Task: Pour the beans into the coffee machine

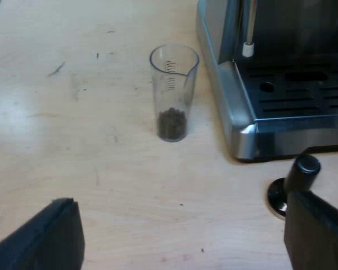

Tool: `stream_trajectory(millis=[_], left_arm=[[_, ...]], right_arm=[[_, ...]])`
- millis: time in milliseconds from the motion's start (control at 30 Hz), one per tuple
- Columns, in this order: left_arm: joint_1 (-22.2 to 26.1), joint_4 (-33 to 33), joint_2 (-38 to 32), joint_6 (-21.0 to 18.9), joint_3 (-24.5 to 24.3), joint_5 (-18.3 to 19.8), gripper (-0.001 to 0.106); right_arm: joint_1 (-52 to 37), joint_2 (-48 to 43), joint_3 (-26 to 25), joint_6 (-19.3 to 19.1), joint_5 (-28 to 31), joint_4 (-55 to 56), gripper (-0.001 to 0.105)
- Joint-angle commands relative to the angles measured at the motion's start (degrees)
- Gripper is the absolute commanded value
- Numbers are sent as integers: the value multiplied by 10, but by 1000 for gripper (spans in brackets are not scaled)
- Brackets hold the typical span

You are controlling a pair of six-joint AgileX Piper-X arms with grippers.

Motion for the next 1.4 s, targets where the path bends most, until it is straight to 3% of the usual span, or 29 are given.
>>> stream_trajectory(millis=[33, 167, 267, 467, 633, 800, 967, 1233, 1400], left_arm=[[-1, -14, -20, -2, -2, 16, 85], [-1, -19, -20, -3, -2, 52, 85], [-1, -19, -20, -7, -2, 64, 85], [-1, -20, -20, -15, -2, 60, 85], [-1, -24, -16, -19, -7, 47, 85], [-1, -26, 16, -19, -25, 46, 85], [-16, -69, 60, -19, -29, 46, 85], [-32, -113, 118, -19, -29, 46, 85], [-58, -138, 149, -18, -29, 42, 85]], right_arm=[[0, -25, -4, 1, 1, -4, 64], [0, -25, -4, 43, -1, -3, 64], [0, -25, -4, 45, -3, -5, 64], [0, -24, -24, 35, -23, -10, 64], [0, -4, -61, -11, -49, -9, 64], [0, 39, -104, -30, -86, -9, 64], [1, 98, -141, -37, -147, -29, 64], [2, 149, -146, -37, -229, -103, 64], [50, 180, -146, -54, -231, -129, 64]])
